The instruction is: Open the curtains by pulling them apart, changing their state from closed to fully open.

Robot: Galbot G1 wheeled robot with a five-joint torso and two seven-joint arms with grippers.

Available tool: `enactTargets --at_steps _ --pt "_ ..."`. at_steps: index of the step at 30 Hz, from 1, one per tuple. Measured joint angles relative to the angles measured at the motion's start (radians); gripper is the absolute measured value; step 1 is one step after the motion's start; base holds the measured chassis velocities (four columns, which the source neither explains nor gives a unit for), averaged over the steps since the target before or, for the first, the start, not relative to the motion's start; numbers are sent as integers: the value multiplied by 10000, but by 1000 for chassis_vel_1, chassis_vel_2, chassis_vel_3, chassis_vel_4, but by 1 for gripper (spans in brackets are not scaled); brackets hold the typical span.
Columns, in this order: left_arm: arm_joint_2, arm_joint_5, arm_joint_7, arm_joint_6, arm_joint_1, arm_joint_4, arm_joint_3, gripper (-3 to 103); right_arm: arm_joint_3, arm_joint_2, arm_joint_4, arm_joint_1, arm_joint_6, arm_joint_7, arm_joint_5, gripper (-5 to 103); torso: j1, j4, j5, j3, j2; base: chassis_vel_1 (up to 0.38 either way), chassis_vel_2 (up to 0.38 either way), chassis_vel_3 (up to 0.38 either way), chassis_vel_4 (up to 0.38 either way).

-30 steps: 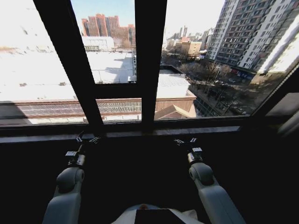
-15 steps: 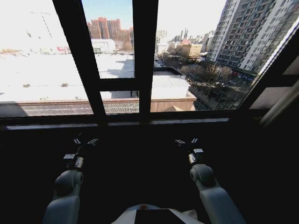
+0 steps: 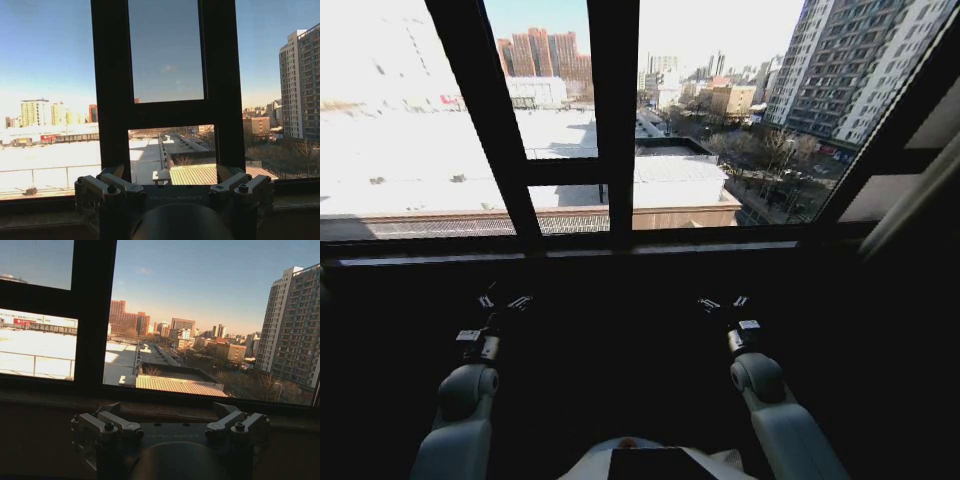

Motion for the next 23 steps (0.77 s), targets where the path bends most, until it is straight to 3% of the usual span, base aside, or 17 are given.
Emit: enactTargets --at_steps 8,23 --pt "-64 4 29 -189 26 181 26 100 -4 22 -99 1 245 -16 -8 100 -11 -1 -1 -3 7 257 -235 -258 273" --pt "-73 -3 195 -497 113 394 23 100 -47 77 -14 1 -46 -12 -242 100 5 -1 -1 1 -4 -12 12 18 -22"
